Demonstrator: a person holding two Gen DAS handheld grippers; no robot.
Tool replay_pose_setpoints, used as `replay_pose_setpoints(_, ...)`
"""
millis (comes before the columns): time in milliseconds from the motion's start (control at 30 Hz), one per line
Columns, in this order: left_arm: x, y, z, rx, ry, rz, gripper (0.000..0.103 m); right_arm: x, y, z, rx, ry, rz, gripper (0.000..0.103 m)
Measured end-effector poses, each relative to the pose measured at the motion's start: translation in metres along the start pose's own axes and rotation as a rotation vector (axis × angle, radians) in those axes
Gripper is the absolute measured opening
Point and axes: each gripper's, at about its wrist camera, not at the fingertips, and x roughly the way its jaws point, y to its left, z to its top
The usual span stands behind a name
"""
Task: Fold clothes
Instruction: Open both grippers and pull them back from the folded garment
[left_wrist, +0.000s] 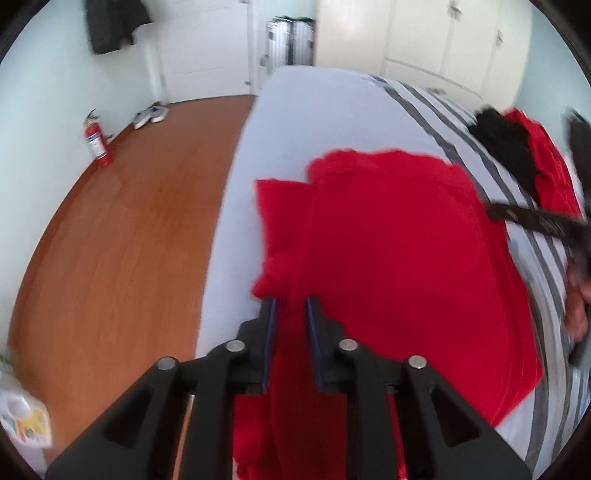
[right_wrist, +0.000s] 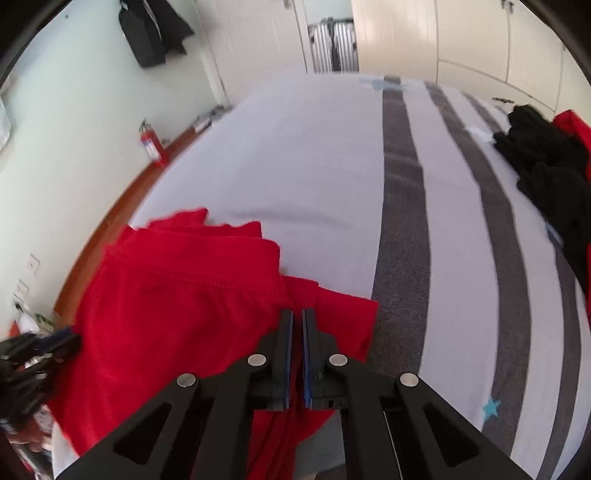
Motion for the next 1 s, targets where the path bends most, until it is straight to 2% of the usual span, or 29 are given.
replay_pose_setpoints(133, -0.026, 0.006, -0.012, -0.094, -0.071, 0.022, 0.019, -0.037, 0.017, -0.035, -0.029, -0.064, 0.065, 0.005)
replay_pose_setpoints(267, -0.05, -0.015, -0.033, -0.063, -0.098, -0.007, 0.019, -0.064, 0.043, -0.086, -0.099, -0.077, 0.115, 0.005)
replay_pose_setpoints(400, -0.063, -0.022, -0.062, -0.021, -0.07, 0.007, 0.019, -0.067, 0.053, -0.119, -0.115, -0.035, 0.102, 0.005)
replay_pose_setpoints(633, -0.081, -0.007, -0.069, -0.103, -0.051, 0.054, 0.019, -0.085, 0.034, -0.143, -0.077, 0.005, 0.078, 0.005)
replay_pose_setpoints(800, -0.135, -0.03, -0.082, -0.108, -0.096, 0.048, 0.019, -0.14, 0.025, -0.149, -0.067, -0.055, 0.069, 0.005)
replay_pose_setpoints(833, -0.146, -0.037, -0.086, -0.119, -0.102, 0.045, 0.019, -0.153, 0.022, -0.152, -0.087, -0.063, 0.09, 0.005)
replay_pose_setpoints(867, -0.158, -0.043, -0.091, -0.13, -0.108, 0.043, 0.019, -0.166, 0.019, -0.155, -0.11, -0.07, 0.117, 0.006)
replay_pose_setpoints(933, -0.187, -0.059, -0.104, -0.169, -0.131, 0.043, 0.019, -0.194, 0.014, -0.161, -0.112, -0.092, 0.115, 0.014)
replay_pose_setpoints(1000, -0.218, -0.078, -0.119, -0.183, -0.153, 0.06, 0.019, -0.223, 0.007, -0.172, -0.116, -0.117, 0.113, 0.029)
